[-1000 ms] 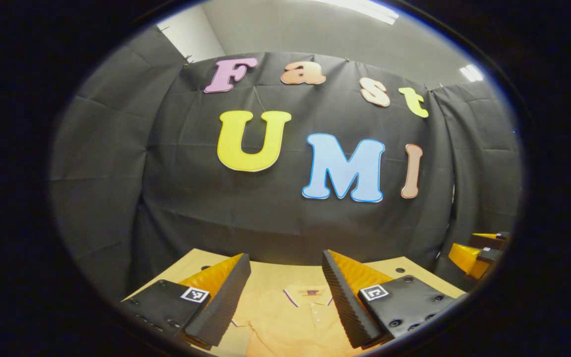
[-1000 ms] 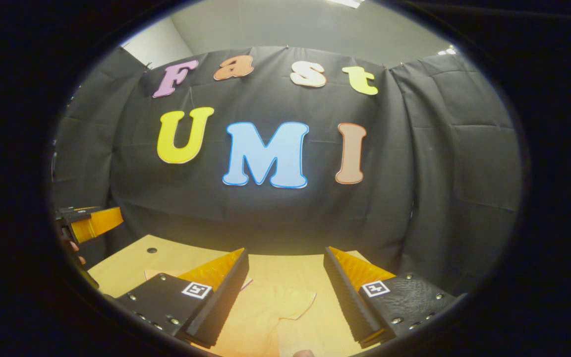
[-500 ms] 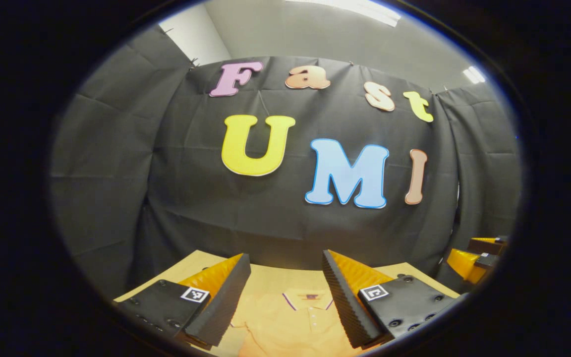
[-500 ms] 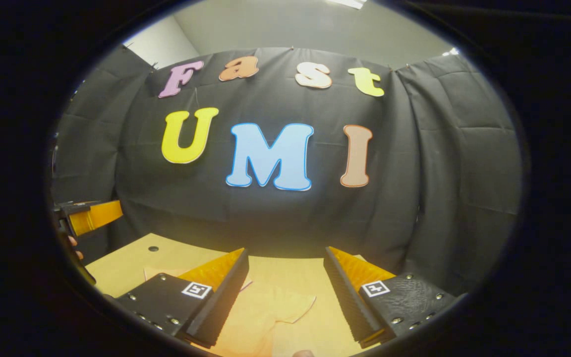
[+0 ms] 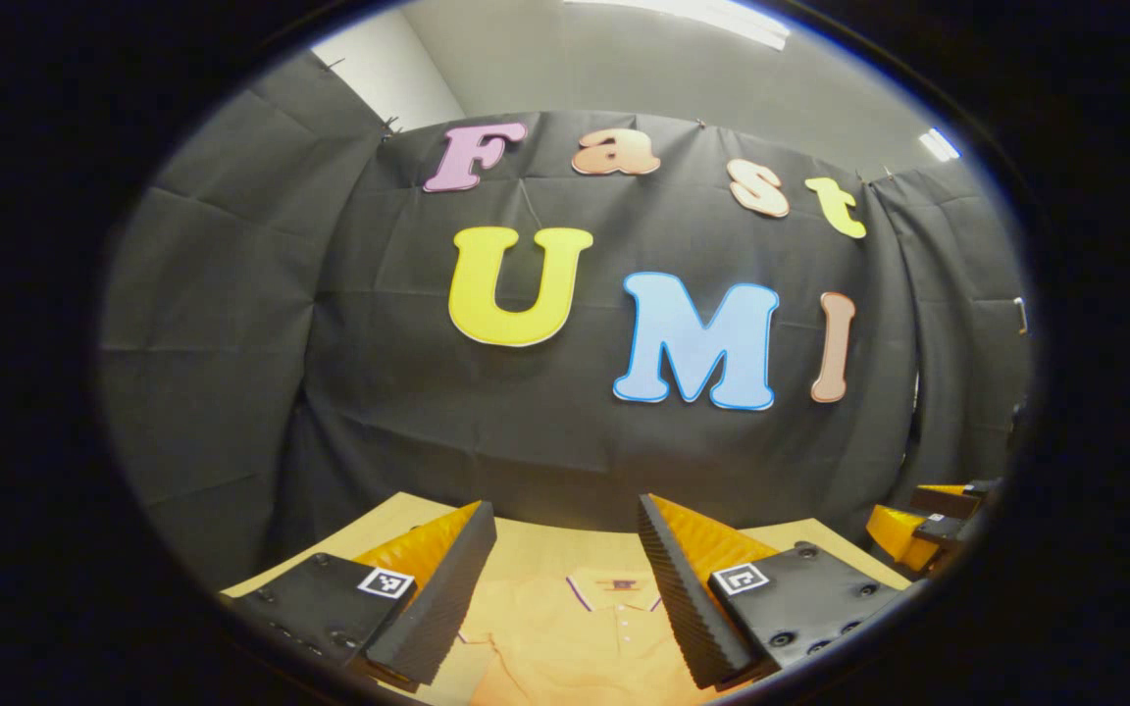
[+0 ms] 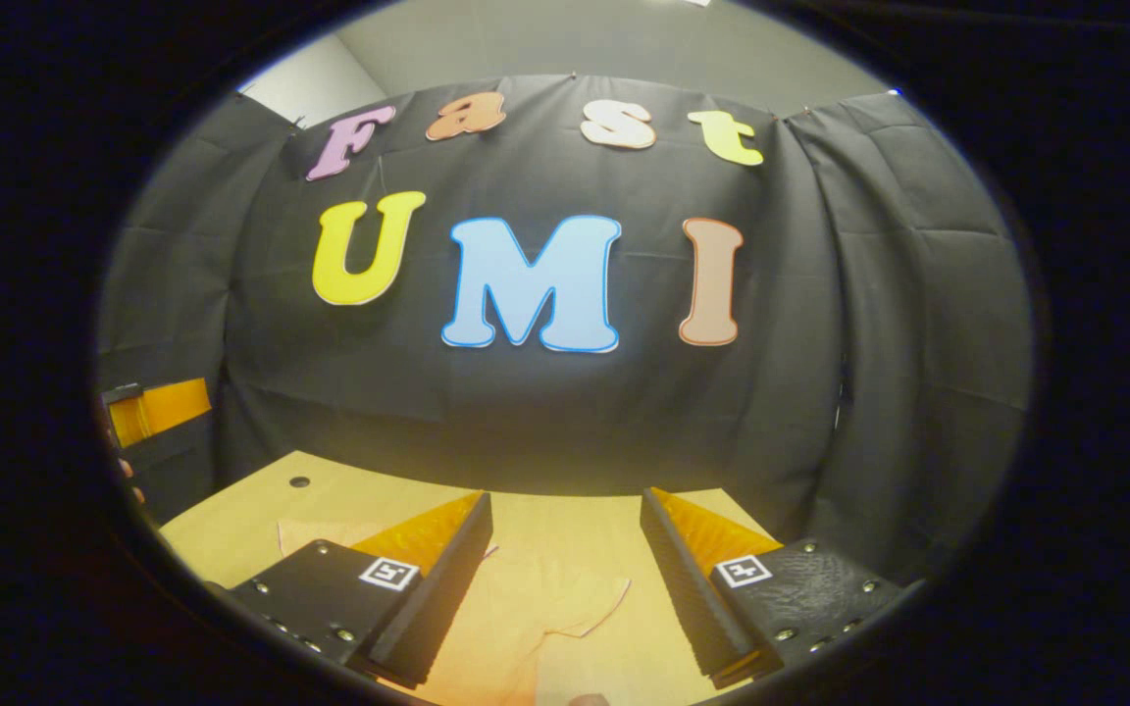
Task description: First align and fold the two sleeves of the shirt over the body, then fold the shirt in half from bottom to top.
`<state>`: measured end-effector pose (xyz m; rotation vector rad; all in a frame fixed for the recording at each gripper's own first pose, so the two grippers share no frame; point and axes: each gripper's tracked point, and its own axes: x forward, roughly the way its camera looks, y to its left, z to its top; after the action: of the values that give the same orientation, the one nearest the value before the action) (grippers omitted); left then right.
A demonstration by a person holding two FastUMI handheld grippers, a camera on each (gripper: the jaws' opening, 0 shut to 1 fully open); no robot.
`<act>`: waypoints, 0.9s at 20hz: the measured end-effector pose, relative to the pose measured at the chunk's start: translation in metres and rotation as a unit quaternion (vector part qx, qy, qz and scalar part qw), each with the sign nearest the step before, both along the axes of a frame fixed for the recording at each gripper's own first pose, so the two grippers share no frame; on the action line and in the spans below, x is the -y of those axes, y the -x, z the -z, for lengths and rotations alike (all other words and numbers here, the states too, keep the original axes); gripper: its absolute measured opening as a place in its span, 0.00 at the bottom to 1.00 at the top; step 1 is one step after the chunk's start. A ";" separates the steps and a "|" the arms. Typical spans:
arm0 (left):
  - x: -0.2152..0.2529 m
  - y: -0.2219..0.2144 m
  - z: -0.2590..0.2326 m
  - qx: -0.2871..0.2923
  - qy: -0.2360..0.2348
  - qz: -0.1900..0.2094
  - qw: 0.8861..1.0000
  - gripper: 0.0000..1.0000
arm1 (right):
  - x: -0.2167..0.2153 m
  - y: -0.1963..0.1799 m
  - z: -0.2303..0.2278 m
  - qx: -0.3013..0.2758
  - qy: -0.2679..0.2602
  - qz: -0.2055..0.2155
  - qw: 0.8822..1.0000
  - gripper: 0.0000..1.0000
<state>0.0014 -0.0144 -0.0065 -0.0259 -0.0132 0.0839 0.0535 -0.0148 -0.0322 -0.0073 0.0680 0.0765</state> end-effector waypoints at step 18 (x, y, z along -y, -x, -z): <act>-0.002 0.001 0.026 -0.006 -0.001 -0.029 1.000 0.94 | 0.034 -0.125 0.154 -0.172 -0.010 0.017 0.985 0.95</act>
<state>0.0000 -0.0129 -0.0330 -0.0225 -0.0023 0.1414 0.1783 -0.0487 -0.1867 0.0267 0.4125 0.0430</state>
